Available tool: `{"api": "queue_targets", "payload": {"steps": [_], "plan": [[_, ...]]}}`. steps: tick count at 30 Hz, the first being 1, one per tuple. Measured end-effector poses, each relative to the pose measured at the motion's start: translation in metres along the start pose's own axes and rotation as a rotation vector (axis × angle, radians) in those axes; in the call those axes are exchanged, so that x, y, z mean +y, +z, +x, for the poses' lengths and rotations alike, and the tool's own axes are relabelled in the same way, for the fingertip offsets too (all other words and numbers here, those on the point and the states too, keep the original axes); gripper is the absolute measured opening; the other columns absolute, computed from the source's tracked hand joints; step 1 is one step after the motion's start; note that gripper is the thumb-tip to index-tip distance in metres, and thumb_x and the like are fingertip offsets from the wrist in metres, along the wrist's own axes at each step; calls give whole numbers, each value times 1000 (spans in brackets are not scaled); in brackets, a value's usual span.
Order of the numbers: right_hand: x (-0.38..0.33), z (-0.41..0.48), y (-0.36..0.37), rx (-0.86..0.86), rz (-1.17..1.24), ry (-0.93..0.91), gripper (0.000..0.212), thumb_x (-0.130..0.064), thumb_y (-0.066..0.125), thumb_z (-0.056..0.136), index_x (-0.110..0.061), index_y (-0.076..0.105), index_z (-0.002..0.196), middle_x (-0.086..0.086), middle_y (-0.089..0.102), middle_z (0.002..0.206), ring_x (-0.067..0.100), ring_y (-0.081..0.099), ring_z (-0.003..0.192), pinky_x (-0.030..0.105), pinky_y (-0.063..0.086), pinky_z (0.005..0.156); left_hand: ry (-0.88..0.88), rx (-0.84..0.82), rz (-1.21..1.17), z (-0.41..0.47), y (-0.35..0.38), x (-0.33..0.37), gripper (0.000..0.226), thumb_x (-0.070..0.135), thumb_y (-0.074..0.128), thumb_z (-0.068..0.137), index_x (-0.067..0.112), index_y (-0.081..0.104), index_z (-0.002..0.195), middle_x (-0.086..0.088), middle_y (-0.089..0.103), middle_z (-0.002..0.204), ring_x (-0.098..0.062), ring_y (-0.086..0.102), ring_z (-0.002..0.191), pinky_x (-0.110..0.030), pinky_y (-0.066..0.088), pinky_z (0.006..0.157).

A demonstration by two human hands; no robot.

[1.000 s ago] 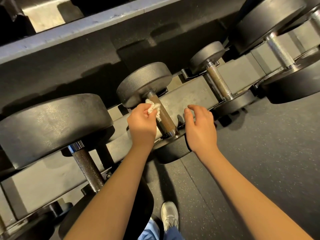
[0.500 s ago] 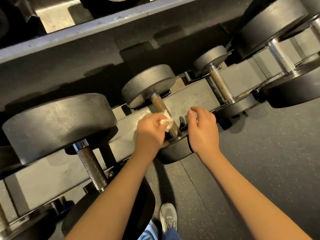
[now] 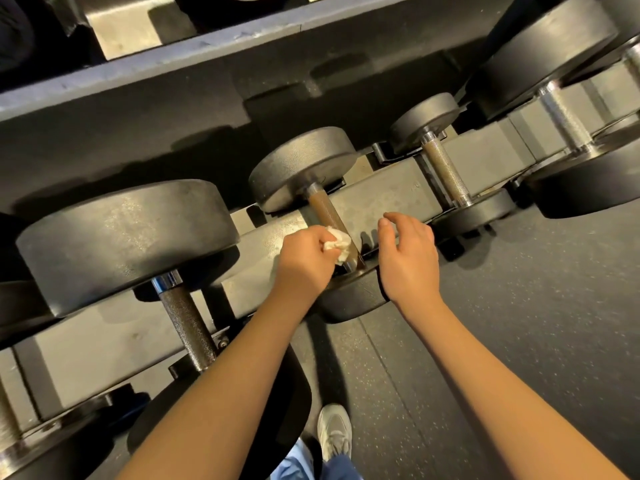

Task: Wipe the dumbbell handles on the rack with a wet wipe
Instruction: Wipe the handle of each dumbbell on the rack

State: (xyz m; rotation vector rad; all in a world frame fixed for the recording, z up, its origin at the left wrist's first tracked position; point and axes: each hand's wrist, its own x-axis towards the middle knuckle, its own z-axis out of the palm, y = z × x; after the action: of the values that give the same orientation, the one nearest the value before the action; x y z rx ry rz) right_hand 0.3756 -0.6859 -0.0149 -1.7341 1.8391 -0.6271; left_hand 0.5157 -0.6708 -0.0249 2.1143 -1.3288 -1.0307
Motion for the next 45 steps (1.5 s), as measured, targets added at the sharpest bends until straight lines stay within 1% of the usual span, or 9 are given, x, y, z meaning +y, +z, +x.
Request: {"api": "queue_targets", "payload": {"steps": [6, 12, 15, 19, 25, 32, 38, 42, 45], "plan": [[1, 0, -3, -42, -8, -104, 29, -23, 45, 96, -14, 66, 114, 1, 64, 116, 20, 53, 110, 40, 41, 94, 114, -123, -4, 0, -32, 18, 10, 16, 68, 87, 21, 69, 95, 14, 54, 73, -1, 50, 67, -7, 37, 60], [-27, 4, -15, -255, 415, -40, 22, -13, 58, 93, -33, 66, 98, -14, 66, 87, -4, 57, 73, 7, 43, 66, 204, -115, -198, 3, -55, 34, 14, 13, 74, 82, 21, 66, 91, 15, 60, 74, 16, 55, 64, -1, 42, 61], [-43, 12, -19, -313, 568, 24, 18, -9, 58, 93, -17, 69, 105, 1, 71, 90, 5, 63, 78, 15, 51, 72, 241, -91, -131, 6, -60, 37, 17, 16, 74, 82, 22, 63, 93, 17, 56, 75, 19, 53, 66, 2, 39, 61], [-53, 24, -21, -380, 661, 120, 12, -8, 61, 89, -9, 69, 99, 15, 71, 96, 28, 65, 87, 40, 54, 88, 394, -34, 106, 13, -74, 38, 17, 23, 75, 81, 18, 70, 97, 13, 53, 80, -4, 52, 76, -18, 41, 71], [-57, 44, -1, -251, 469, 181, 13, -2, 65, 81, -14, 65, 78, 10, 66, 76, 21, 59, 71, 43, 54, 76, 575, 64, 348, 30, -105, 30, 32, 30, 69, 85, 17, 64, 114, 2, 52, 106, -11, 44, 101, -25, 39, 85], [-46, 64, 27, -179, 73, -3, 8, -9, 59, 89, -16, 62, 91, -4, 56, 74, 9, 51, 69, 19, 42, 58, 639, 68, 379, 40, -113, 20, 30, 19, 50, 98, 14, 60, 126, 6, 44, 110, -3, 33, 99, -13, 27, 82], [-47, 62, 28, -323, 25, -36, 31, -10, 54, 92, -13, 63, 121, 2, 58, 105, 8, 55, 80, 13, 41, 64, 673, 96, 404, 46, -110, 17, 28, 21, 48, 100, 7, 66, 115, -4, 49, 118, -13, 40, 109, -17, 31, 84], [-43, 67, 30, -328, -24, -123, 25, -18, 66, 88, -9, 69, 111, 1, 57, 117, 18, 56, 99, 25, 42, 84, 726, 98, 486, 46, -108, 14, 27, 13, 52, 98, 1, 66, 117, -13, 51, 130, -28, 45, 122, -30, 41, 90], [-47, 68, 32, -291, -25, -94, 17, -20, 67, 87, -10, 70, 100, 1, 61, 103, 17, 57, 92, 24, 41, 77, 730, 88, 541, 44, -109, 15, 26, 10, 53, 96, -1, 65, 117, -16, 52, 129, -31, 47, 121, -38, 48, 87]]}}
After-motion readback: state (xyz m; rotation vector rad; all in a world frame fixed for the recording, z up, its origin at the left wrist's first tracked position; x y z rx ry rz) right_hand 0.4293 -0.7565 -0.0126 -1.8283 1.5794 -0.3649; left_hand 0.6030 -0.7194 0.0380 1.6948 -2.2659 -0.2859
